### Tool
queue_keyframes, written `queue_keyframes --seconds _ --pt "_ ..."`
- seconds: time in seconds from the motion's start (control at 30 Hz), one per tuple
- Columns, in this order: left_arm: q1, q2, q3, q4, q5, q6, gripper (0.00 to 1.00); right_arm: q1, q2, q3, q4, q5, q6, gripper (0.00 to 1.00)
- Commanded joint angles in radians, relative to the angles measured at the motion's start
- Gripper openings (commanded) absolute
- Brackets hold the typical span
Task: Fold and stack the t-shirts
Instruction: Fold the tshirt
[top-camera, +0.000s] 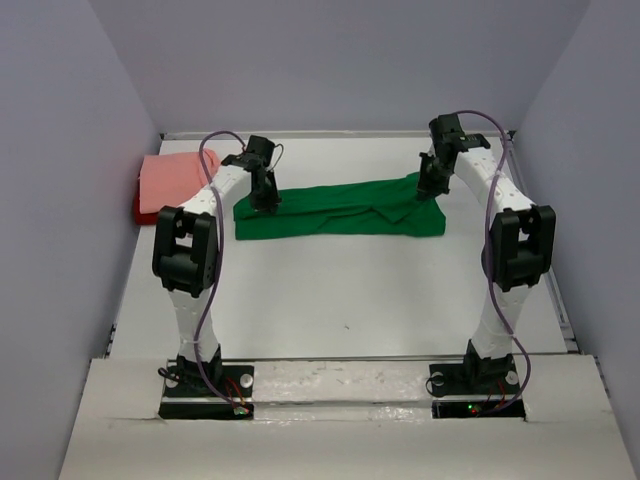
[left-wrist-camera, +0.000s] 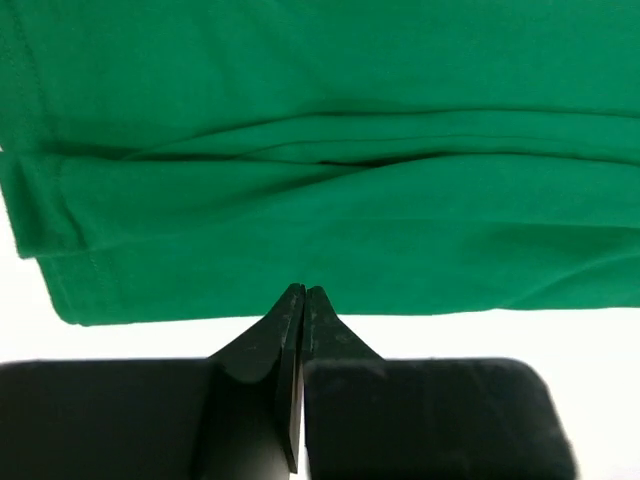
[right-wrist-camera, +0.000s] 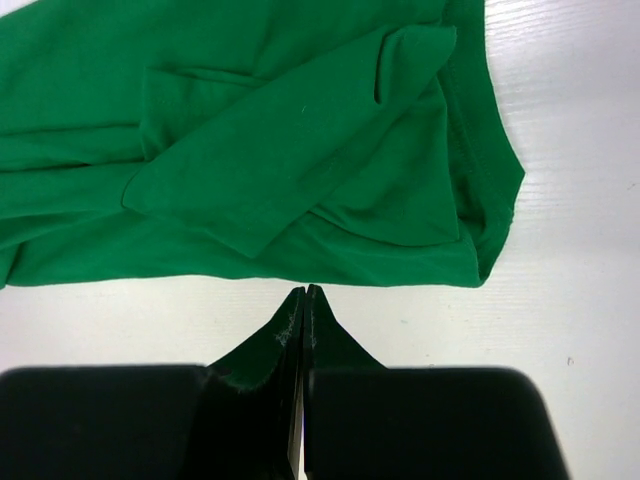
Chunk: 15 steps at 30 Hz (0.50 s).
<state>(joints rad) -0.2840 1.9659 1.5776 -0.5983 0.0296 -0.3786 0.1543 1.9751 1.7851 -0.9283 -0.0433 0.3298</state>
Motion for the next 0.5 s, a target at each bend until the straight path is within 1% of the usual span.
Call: queue_keyframes --seconds 0.0,0.1,0.47 --pt "0.005 0.036 0.001 -0.031 -0.056 0.004 0.09 0.005 -0.076 0.031 0.011 0.025 0.005 0.00" --pt "0.005 0.054 0.019 -0.041 -0.106 0.007 0.06 0.005 -0.079 0.020 0.011 0.036 0.005 0.00" --pt "0.037 0.133 0.096 -0.067 -0.131 0.015 0.06 0.005 -0.099 0.010 0.008 0.068 0.009 0.00"
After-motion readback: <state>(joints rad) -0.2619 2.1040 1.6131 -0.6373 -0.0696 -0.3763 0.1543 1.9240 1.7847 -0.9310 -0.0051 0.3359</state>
